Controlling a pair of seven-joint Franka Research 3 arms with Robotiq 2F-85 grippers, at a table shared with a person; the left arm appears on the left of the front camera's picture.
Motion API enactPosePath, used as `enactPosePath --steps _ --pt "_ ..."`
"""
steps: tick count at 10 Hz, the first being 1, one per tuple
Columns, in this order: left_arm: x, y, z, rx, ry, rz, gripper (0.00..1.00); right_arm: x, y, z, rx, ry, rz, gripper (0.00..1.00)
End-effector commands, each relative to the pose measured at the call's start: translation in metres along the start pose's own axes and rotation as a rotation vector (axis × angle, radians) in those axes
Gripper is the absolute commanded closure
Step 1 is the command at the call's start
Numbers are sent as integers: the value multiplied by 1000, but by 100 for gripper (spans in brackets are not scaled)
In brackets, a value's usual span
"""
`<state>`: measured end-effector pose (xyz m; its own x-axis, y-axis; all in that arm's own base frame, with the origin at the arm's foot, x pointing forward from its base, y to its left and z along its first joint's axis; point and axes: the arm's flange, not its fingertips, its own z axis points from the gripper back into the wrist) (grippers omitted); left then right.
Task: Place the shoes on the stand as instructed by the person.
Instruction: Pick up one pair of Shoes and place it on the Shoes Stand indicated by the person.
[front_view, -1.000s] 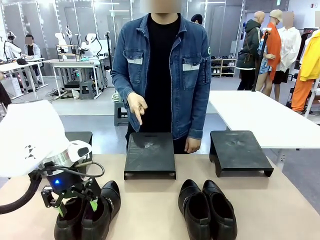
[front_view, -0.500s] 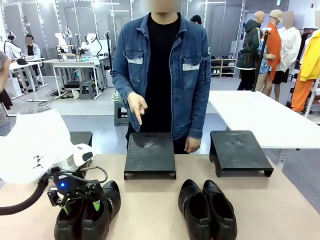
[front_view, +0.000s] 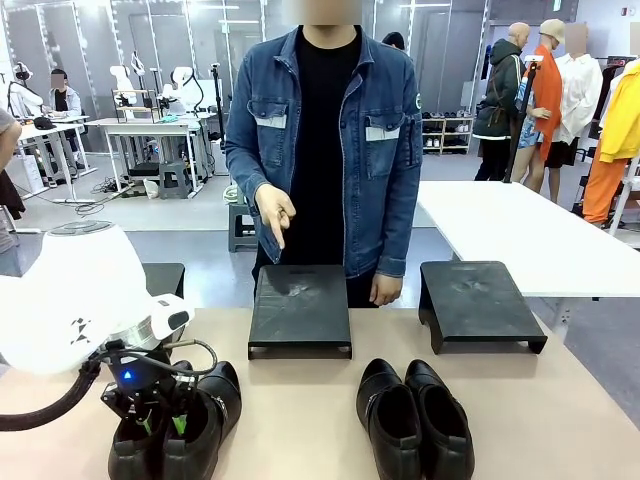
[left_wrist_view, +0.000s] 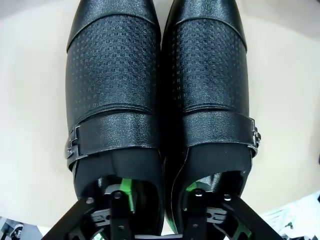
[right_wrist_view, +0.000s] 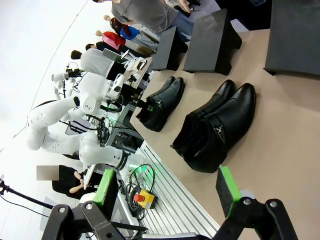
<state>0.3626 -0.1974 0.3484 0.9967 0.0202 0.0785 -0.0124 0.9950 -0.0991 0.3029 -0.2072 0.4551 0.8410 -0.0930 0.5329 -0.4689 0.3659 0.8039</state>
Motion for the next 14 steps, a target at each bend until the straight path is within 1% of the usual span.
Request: enactPosePath --steps 1,2,4,6,7,8,11,12,14 --pt "-12 0 -8 37 -8 20 96 0 1 1 7 -4 10 0" --pt "-13 1 -9 39 -9 17 100 0 1 1 7 -4 10 0" --pt "-11 3 -4 38 -8 24 100 0 1 1 7 -4 10 0" --pt "-7 6 9 26 -17 34 100 0 1 1 7 -4 10 0" --pt "-6 4 20 8 0 21 100 0 1 1 7 -4 10 0" --pt "-2 4 43 4 11 15 100 0 1 1 7 -4 10 0" --pt "5 -4 119 -80 -53 -25 100 0 1 1 7 -4 10 0" --pt "9 -7 137 -85 -78 -40 100 0 1 1 7 -4 10 0" --pt "12 -9 149 -89 -104 -37 100 0 1 1 7 -4 10 0"
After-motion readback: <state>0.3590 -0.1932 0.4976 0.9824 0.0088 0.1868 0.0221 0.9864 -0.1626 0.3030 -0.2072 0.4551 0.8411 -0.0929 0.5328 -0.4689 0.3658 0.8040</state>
